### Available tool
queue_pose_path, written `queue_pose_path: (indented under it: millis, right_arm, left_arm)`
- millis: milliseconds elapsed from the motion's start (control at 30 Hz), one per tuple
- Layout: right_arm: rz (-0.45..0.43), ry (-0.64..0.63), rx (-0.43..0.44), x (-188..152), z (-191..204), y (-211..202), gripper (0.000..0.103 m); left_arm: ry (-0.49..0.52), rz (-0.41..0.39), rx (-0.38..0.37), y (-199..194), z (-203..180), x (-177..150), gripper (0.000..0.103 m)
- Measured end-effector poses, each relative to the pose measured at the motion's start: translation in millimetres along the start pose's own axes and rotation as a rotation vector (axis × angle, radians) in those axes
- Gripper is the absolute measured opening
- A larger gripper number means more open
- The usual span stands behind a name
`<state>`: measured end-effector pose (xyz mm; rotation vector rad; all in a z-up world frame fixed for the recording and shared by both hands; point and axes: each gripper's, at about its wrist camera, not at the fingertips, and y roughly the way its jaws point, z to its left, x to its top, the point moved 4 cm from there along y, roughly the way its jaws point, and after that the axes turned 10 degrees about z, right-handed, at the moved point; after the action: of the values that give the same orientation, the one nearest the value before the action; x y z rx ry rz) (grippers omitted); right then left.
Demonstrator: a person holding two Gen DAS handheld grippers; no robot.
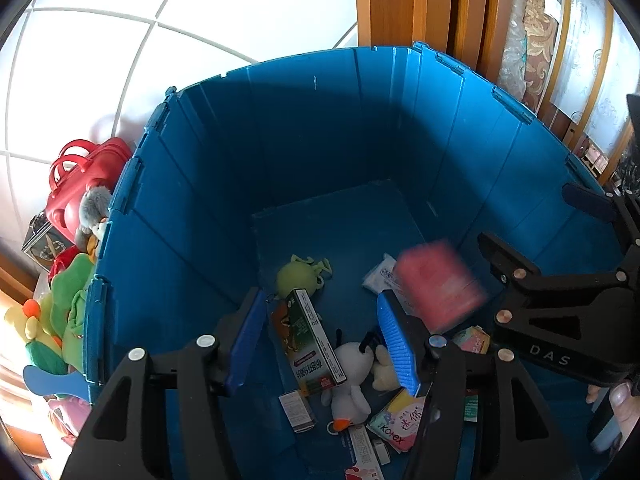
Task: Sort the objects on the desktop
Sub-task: 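Open both tools to drop the sachet and the tissue pack into the crate, then withdraw both open tools from the crate back toward the pile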
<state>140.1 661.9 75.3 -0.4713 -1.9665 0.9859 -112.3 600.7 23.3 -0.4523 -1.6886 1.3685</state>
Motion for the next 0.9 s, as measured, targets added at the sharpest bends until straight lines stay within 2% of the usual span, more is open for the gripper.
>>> queue_pose_path:
  millis: [267,567,667,800,867,900]
  right_arm:
    - [0.054,-0.059,-0.021,-5,12,11,0.103]
    - [0.069,-0.076,-0.038,-12,17,15,0.103]
    - [0.055,-0.088,-0.048,-10,18,11,0.103]
    - [-0.003,-0.101,-0.094,-4,19,-10,0.103]
    - [0.006,-0.090,-0.066,-2,18,-23,0.103]
    - [-0.017,-0.082,-0.049,-1,16,-35,0.103]
  left_arm:
    - [0.007,0.013,-0.011,2,-1,-2,0.057]
    - [0.007,0.005,-0.022,2,-1,-3,0.057]
    - [0.005,-0.023,0.009,-3,0,-4,0.057]
    - [0.001,-0.078,0.009,-19,5,-7,0.057]
    - [0.012,-0.109,0.002,-33,7,-8,0.057]
    - [0.011,-0.137,-0.006,-43,10,-10,0.057]
